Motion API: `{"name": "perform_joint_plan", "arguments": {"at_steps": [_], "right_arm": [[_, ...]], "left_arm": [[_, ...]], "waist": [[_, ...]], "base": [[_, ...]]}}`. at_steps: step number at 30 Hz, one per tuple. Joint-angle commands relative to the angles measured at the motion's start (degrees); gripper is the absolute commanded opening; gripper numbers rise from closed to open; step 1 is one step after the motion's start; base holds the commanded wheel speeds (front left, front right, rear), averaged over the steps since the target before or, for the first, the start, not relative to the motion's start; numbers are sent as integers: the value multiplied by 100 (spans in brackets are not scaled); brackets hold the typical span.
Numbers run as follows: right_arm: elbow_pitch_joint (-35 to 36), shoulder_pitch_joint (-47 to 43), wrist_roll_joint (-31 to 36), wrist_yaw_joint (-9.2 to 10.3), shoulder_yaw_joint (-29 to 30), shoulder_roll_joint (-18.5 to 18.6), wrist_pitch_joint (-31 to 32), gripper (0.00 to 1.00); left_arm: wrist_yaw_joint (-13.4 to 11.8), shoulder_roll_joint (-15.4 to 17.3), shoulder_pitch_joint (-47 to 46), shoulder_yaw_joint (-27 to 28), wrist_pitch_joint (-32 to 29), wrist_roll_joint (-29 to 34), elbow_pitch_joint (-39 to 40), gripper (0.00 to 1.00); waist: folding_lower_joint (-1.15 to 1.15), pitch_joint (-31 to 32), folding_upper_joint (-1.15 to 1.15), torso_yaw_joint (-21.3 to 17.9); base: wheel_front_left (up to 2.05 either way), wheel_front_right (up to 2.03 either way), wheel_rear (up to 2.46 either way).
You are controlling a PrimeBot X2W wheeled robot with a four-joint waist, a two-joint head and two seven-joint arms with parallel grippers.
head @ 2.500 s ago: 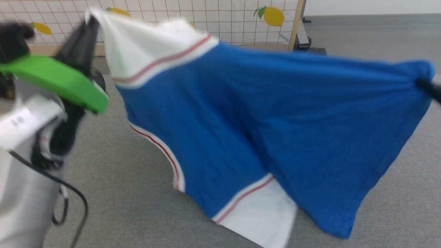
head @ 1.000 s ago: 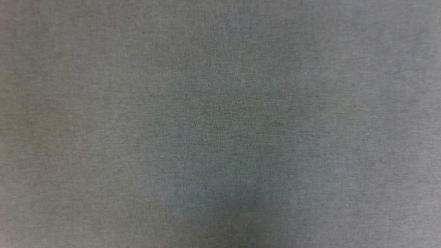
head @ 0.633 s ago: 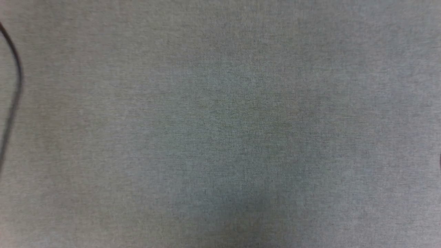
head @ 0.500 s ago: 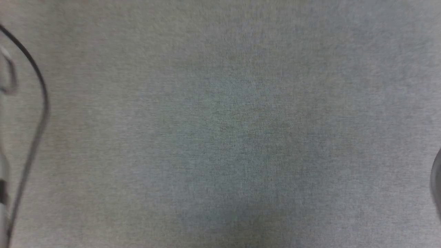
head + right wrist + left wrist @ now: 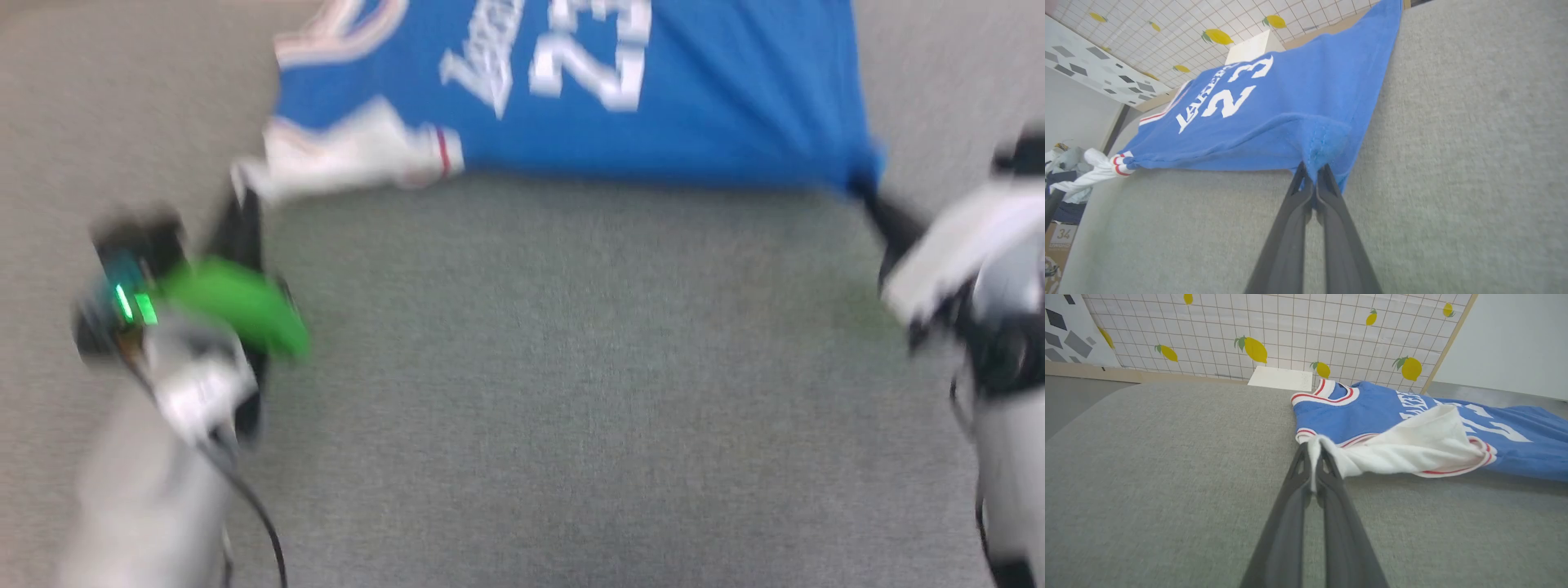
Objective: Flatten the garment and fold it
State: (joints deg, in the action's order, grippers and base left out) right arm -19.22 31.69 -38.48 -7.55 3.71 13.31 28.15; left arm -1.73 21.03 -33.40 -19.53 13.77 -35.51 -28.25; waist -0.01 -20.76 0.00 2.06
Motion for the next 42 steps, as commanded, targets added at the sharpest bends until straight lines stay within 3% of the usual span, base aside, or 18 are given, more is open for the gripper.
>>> {"name": "perform_joint_plan", "arguments": {"at_steps": [1,10,22,30,38,42], "right_arm": [[119,-347,-16,6,-105,87,-100,0],[558,-1991,-216,6,-286,284,-254,0],[1052,-3491,-334,6,35,494,352,0],[1426,-4110,-263,6,249,549,1134,0],[1783,-4223,-57,6,543,310,1589,0],[1929,-4069,-1,6,623,313,1616,0]], "left_arm": [[-79,-31,453,21,7,-147,214,0],[-514,-19,2840,100,-633,-889,1482,0],[-1147,315,4686,243,-2184,-1964,2832,0],[-1498,450,5322,248,-2858,-2403,3432,0],[-1523,591,5548,445,-2826,-2500,3816,0],[-1478,733,5300,496,-2654,-2234,4148,0]], "waist": [[1,940,0,167],[1,1520,0,154],[1,1720,0,86],[1,1676,0,48],[1,1634,0,9],[1,1594,0,1]], "base": [[0,0,0],[0,0,0],[0,0,0],[0,0,0],[0,0,0],[0,0,0]]}}
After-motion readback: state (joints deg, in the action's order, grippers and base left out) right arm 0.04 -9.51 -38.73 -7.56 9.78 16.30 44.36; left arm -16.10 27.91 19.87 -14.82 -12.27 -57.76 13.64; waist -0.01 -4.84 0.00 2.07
